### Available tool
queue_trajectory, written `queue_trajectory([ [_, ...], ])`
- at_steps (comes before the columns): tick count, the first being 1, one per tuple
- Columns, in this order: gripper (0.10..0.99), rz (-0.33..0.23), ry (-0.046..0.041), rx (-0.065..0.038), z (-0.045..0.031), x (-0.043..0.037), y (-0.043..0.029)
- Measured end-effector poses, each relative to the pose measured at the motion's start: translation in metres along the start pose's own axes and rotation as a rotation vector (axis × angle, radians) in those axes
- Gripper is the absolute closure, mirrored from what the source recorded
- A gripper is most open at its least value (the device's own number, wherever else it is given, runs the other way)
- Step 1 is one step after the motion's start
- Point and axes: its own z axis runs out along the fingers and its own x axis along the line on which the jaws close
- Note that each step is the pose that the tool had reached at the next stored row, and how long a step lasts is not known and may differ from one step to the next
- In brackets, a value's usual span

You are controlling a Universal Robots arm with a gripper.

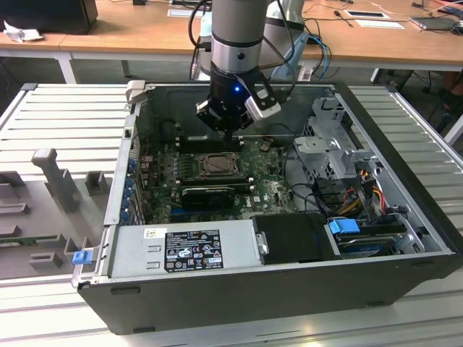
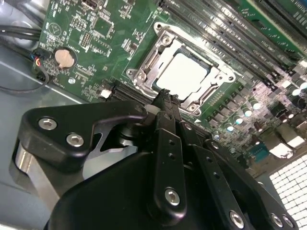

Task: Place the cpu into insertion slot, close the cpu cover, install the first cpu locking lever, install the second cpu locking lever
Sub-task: 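Install the second cpu locking lever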

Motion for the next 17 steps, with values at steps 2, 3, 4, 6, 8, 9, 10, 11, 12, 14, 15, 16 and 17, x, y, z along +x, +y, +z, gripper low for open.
queue_trajectory([
  [2, 0.98, 0.0, 0.0, 0.0, -0.0001, 0.0001, -0.0026],
  [3, 0.98, 0.0, 0.0, 0.0, -0.0002, 0.0002, -0.0046],
  [4, 0.98, 0.0, 0.0, 0.0, -0.0005, 0.0004, -0.0074],
  [6, 0.98, 0.0, 0.0004, 0.0, -0.0008, 0.0005, -0.0111],
  [8, 0.98, 0.0, 0.002, 0.0, -0.0011, 0.0007, -0.0149],
  [9, 0.98, 0.0, 0.002, 0.0, -0.0011, 0.0008, -0.0155],
  [10, 0.98, 0.0, 0.0021, 0.0, -0.0011, 0.0008, -0.016],
  [11, 0.98, 0.0, 0.002, 0.0, -0.0008, 0.0008, -0.0166],
  [12, 0.98, 0.0, 0.0021, 0.0, -0.0007, 0.0009, -0.0173],
  [14, 0.98, 0.0, 0.002, 0.0, -0.0002, 0.001, -0.0196],
  [15, 0.98, 0.0, 0.0021, 0.0, -0.0001, 0.001, -0.0205],
  [16, 0.98, 0.0, 0.0021, 0.0, 0.0, 0.0011, -0.0214],
  [17, 0.98, 0.0, 0.002, 0.0, 0.0002, 0.0011, -0.0222],
])
